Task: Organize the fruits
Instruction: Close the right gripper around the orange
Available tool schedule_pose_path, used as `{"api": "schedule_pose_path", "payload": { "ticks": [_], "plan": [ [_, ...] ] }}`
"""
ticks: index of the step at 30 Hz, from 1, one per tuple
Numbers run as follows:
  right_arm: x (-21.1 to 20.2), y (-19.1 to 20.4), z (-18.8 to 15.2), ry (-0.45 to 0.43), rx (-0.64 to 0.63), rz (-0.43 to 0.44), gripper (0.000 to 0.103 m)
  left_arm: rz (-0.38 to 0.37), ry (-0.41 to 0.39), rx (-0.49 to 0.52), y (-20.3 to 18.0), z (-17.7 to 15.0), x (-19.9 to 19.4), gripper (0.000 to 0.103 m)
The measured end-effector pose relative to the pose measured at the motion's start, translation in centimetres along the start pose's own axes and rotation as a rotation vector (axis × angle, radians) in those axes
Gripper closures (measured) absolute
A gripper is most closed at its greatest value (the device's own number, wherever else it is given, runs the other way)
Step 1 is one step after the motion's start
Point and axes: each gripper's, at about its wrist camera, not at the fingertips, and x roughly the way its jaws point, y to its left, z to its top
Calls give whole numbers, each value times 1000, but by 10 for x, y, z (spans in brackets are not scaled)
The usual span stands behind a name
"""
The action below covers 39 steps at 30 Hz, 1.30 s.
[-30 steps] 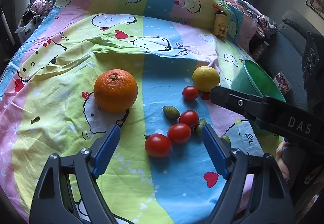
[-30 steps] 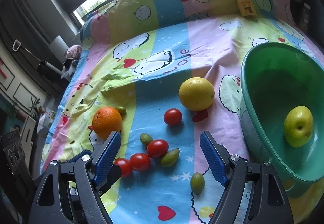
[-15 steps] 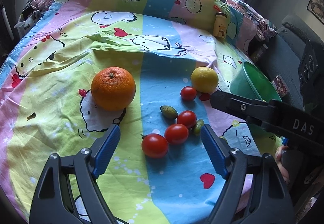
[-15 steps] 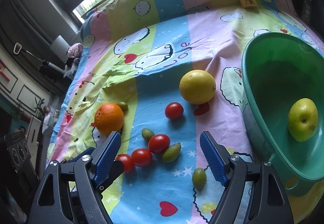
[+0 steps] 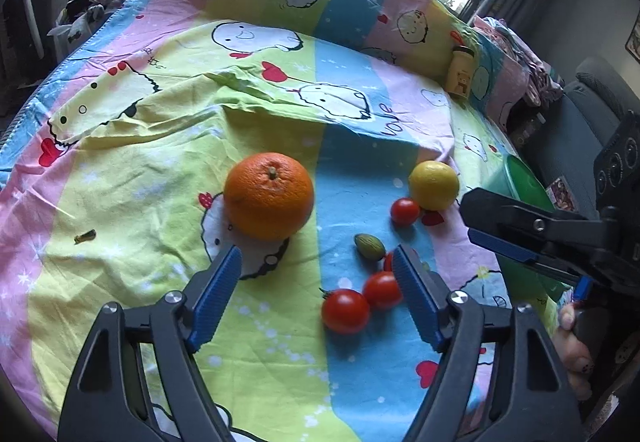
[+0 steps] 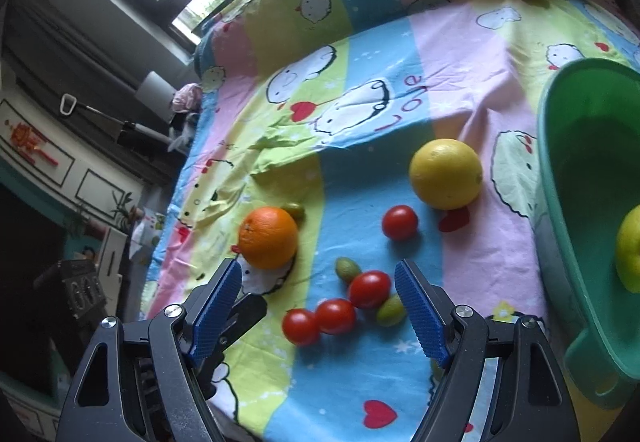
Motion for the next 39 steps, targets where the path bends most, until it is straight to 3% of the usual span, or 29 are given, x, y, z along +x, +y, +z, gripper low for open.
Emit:
{"api": "schedule_pose_path", "payload": {
  "ticks": [5,9,13,20,36,39],
  "plan": [
    [31,26,23,86,-32,100,22,-16,42,-53,10,24,13,31],
    [61,43,39,144,-88,91,22,34,59,-25,10,39,24,35],
    [93,37,45,210,-61,95,28,-4,65,-66,23,43,33,35],
    [127,30,43,285,-23,124,31,27,83,-72,28,40,43,39],
    [139,21,34,310,14,146,34,64,40,24,20,34,44,42],
    [135,21,33,298,2,132,39,68,34,41,17,32,42,42]
  ]
}}
